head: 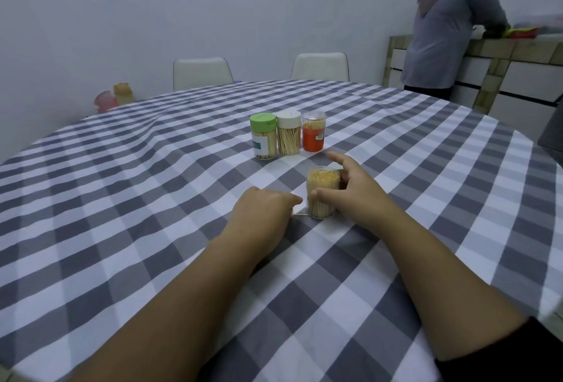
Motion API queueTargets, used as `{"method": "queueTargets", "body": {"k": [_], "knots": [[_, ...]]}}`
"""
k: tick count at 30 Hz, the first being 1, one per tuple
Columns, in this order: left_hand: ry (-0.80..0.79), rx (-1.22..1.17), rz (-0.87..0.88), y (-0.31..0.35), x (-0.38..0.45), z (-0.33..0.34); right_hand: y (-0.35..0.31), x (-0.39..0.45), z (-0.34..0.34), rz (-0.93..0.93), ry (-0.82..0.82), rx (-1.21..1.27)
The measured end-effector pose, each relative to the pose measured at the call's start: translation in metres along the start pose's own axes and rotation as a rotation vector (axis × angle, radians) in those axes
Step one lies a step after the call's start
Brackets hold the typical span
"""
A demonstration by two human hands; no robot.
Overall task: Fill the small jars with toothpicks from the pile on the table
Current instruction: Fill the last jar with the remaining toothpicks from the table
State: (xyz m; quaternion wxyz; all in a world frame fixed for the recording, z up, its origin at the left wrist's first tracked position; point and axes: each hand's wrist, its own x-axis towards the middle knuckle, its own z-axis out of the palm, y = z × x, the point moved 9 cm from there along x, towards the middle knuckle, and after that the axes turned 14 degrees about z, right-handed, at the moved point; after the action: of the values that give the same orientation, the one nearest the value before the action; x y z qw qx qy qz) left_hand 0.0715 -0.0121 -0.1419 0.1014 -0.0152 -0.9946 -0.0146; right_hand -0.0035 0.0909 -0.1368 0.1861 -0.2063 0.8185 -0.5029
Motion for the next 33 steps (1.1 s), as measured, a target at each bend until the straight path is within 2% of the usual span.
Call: {"method": "queueTargets", "body": {"k": [5, 9, 11, 14, 17, 19, 22, 26, 29, 31, 33], "knots": [[-0.114, 0.124, -0.091, 0.003, -0.001, 0.002, -0.002, 0.0, 0.004, -0.011, 0.012, -0.02], [-0.043, 0.039, -0.189, -0.006, -0.009, -0.005, -0.003, -0.002, 0.009, -0.027, 0.003, -0.013], [0.091, -0.147, -0.3, -0.022, -0.018, -0.014, -0.002, -0.002, 0.014, -0.029, -0.012, 0.003], [0.418, -0.535, -0.394, -0.045, -0.034, -0.033, -0.002, -0.002, 0.024, -0.036, -0.055, 0.017], [0.753, -0.862, -0.31, -0.05, -0.044, -0.054, -0.005, -0.005, 0.037, -0.064, -0.096, 0.019], [0.846, -0.915, -0.246, -0.046, -0.045, -0.062, -0.007, -0.007, 0.044, -0.079, -0.114, 0.008], [0.823, -0.821, -0.168, -0.035, -0.041, -0.064, -0.009, -0.008, 0.049, -0.108, -0.119, 0.005], [0.609, -0.534, -0.137, -0.028, -0.028, -0.051, -0.01, -0.008, 0.051, -0.125, -0.126, 0.029], [0.512, -0.323, -0.085, -0.024, -0.022, -0.045, -0.008, -0.008, 0.054, -0.136, -0.136, 0.001], [0.48, -0.279, -0.081, -0.025, -0.021, -0.044, -0.006, -0.01, 0.056, -0.12, -0.154, -0.085], [0.481, -0.276, -0.072, -0.026, -0.024, -0.044, -0.007, -0.009, 0.048, -0.113, -0.087, -0.139]]}}
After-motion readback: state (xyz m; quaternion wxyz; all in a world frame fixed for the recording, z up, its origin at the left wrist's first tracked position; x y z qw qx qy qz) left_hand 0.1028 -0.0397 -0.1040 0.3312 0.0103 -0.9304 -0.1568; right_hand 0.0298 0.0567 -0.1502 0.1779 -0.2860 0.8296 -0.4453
